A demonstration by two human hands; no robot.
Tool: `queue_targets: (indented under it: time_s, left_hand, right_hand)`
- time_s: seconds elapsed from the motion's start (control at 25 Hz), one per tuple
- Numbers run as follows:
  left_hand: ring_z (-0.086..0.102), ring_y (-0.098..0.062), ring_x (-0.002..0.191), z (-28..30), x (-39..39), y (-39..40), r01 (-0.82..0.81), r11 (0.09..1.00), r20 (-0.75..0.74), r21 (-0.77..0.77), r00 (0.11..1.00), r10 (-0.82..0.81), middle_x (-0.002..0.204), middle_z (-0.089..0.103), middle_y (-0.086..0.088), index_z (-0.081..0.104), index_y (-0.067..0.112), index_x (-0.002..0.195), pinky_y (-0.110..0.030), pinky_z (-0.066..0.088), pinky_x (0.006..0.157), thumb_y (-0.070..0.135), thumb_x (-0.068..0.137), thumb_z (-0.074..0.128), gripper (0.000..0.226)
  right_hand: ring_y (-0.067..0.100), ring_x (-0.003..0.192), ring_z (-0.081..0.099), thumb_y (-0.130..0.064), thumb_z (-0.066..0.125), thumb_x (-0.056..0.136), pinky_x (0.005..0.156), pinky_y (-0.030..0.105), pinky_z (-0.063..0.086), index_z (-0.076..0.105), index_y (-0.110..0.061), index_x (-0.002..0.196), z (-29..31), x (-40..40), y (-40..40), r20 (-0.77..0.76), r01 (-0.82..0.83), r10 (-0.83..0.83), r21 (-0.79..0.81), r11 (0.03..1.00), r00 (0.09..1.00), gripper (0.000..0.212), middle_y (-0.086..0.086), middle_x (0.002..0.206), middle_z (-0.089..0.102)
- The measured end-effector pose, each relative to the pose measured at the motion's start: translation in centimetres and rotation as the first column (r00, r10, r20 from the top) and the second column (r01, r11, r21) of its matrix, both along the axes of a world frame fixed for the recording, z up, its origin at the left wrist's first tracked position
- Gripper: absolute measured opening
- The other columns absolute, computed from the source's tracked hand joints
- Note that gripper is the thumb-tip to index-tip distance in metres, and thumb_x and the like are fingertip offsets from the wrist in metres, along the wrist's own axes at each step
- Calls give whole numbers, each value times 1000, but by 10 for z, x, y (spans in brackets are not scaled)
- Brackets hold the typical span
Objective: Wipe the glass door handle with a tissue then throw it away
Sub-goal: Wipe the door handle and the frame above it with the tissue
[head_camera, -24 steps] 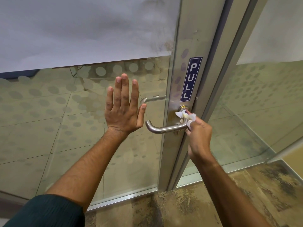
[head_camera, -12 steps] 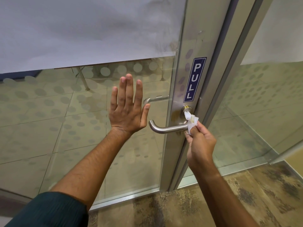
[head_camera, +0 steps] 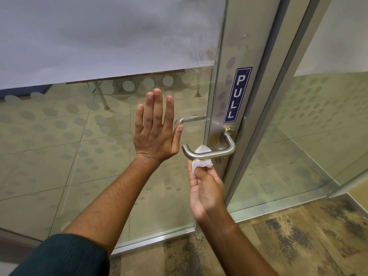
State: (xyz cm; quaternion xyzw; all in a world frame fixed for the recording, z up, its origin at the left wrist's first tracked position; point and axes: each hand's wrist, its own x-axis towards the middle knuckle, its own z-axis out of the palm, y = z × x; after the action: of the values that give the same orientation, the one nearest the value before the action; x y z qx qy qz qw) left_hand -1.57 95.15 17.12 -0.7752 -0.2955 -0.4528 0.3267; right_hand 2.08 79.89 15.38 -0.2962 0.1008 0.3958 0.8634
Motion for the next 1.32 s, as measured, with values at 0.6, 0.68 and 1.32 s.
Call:
queue_targets:
  time_s: [0.6,0.68,1.32]
  left_hand:
    - [-19,-23,153,2,-1,-1,25,999,8,-20,1000,-25,157,13,-21,14,6,156,-40,-6,125,45,95,46,80]
    - [-19,-22,153,4,-1,-4,62,997,29,-52,998,-61,157,13,-20,17,4,155,-39,-5,124,43,93,50,80]
    - [-22,-22,152,12,10,-10,122,982,71,-141,991,-113,158,9,-22,16,3,154,-39,-12,125,47,87,54,89]
  right_hand:
    - [18,86,70,18,47,83,85,32,55,73,-11,88,-13,37,-15,370,16,116,-335,942,922,40,4,92,77]
    - [19,87,70,11,53,83,83,34,55,73,-13,91,-17,46,-31,455,189,41,-448,874,889,31,4,90,77]
    - [21,83,59,5,63,86,76,7,37,70,-2,108,18,113,-23,901,781,389,-99,617,-193,24,13,97,62]
